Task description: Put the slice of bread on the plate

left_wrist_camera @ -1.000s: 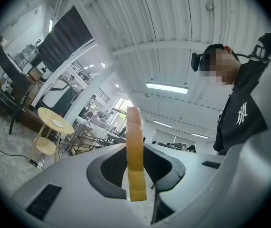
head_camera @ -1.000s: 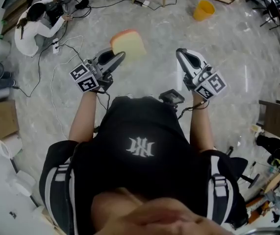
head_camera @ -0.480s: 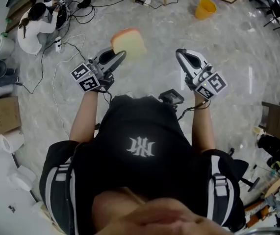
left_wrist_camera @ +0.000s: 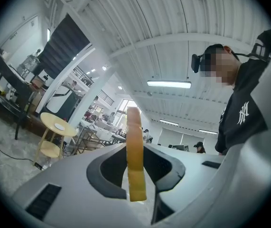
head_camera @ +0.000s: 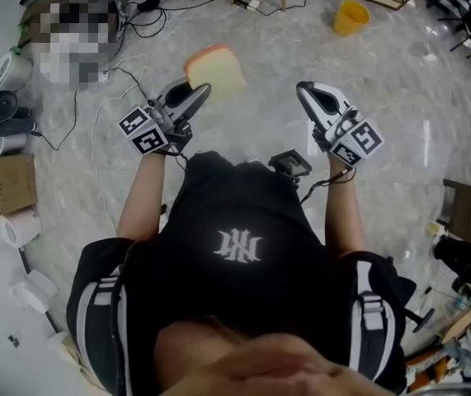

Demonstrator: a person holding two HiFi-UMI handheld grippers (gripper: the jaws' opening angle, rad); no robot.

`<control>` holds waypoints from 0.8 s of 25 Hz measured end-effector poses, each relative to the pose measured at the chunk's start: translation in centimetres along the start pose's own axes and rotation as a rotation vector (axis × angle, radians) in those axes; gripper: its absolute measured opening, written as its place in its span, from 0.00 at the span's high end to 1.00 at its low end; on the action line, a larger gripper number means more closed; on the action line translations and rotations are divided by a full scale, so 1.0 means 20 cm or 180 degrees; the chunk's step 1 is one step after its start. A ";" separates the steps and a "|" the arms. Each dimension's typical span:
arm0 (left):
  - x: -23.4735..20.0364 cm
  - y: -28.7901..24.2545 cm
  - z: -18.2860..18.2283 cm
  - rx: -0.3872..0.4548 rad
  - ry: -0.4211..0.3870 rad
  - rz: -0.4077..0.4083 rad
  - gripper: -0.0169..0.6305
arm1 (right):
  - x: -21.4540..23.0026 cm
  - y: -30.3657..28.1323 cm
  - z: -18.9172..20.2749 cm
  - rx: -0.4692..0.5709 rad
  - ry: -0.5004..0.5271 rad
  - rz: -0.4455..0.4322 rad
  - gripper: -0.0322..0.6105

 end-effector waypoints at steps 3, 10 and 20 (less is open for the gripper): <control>0.01 0.01 0.02 0.0006 -0.0017 -0.0014 0.81 | -0.01 0.01 0.01 0.0013 -0.0008 0.0005 0.95; -0.02 -0.01 0.02 0.0011 -0.0021 -0.0037 0.81 | 0.03 0.04 0.02 0.0002 -0.0043 0.0118 0.95; -0.24 -0.12 -0.06 0.0047 0.0057 0.0007 0.81 | 0.19 -0.06 0.04 -0.0098 -0.0030 0.0199 0.95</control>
Point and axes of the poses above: the fingertips, and each gripper's own axes: y backward along the fingers, x to its right, z out of its underside, the point moved 4 cm from there along y, backward along the fingers, and after that the axes turned 10 degrees about y, right-handed, at the moved point
